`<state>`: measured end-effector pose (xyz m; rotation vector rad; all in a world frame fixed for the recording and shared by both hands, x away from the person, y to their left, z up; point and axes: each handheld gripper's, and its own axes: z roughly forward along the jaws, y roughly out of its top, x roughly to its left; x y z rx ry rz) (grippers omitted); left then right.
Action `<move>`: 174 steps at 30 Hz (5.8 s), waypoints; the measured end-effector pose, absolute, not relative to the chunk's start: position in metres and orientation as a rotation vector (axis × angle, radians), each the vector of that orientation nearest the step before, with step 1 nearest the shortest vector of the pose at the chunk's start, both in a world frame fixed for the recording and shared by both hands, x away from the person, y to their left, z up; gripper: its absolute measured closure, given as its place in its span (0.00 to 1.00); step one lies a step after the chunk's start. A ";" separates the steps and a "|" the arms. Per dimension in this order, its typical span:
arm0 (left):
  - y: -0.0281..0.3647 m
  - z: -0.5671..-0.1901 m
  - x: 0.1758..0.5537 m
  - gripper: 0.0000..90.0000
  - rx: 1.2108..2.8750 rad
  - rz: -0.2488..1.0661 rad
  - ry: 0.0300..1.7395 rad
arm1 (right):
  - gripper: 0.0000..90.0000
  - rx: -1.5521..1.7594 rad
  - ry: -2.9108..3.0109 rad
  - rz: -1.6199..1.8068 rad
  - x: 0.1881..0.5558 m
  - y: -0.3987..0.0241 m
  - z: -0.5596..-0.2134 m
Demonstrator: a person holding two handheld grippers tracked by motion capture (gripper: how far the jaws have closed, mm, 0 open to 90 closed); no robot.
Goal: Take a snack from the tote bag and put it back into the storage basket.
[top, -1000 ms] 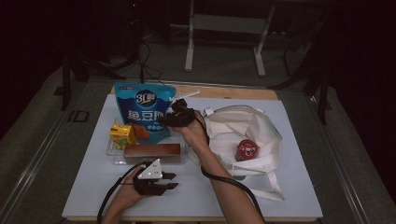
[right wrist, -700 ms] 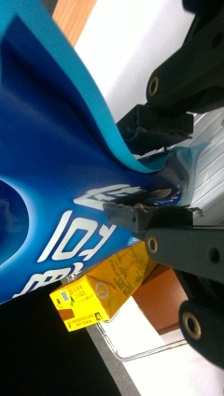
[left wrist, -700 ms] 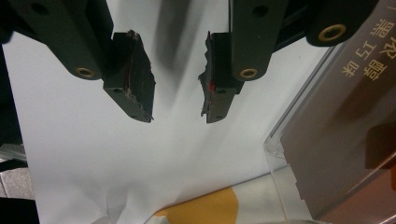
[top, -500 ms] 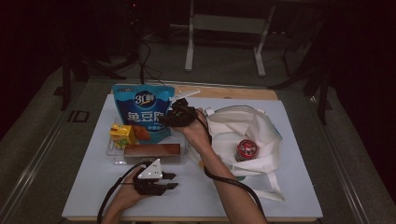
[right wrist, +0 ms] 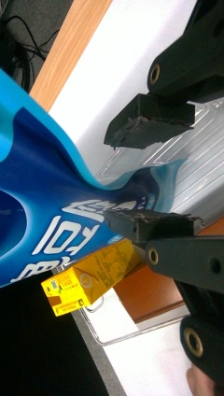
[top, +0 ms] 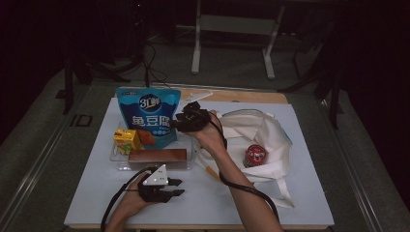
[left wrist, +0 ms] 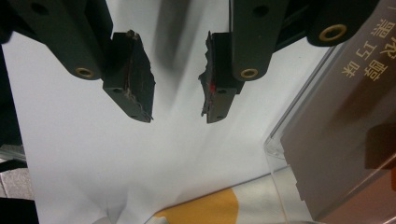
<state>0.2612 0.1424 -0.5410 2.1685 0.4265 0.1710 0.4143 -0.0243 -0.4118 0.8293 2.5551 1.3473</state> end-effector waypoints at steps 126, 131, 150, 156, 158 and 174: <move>0.143 -0.541 0.262 0.68 2.166 0.165 0.435 | 0.52 0.722 2.739 0.709 0.390 -0.202 -0.429; 0.143 -0.541 0.262 0.68 2.165 0.164 0.435 | 0.51 0.724 2.745 0.686 0.389 -0.208 -0.430; 0.145 -0.541 0.263 0.67 2.150 0.152 0.443 | 0.41 0.739 2.783 0.577 0.387 -0.223 -0.434; 0.145 -0.541 0.263 0.67 2.151 0.152 0.441 | 0.35 0.722 2.810 0.558 0.386 -0.226 -0.436; 0.145 -0.541 0.263 0.67 2.151 0.152 0.441 | 0.31 0.724 2.826 0.545 0.386 -0.226 -0.437; 0.145 -0.541 0.263 0.67 2.152 0.151 0.440 | 0.25 0.721 2.861 0.417 0.385 -0.231 -0.451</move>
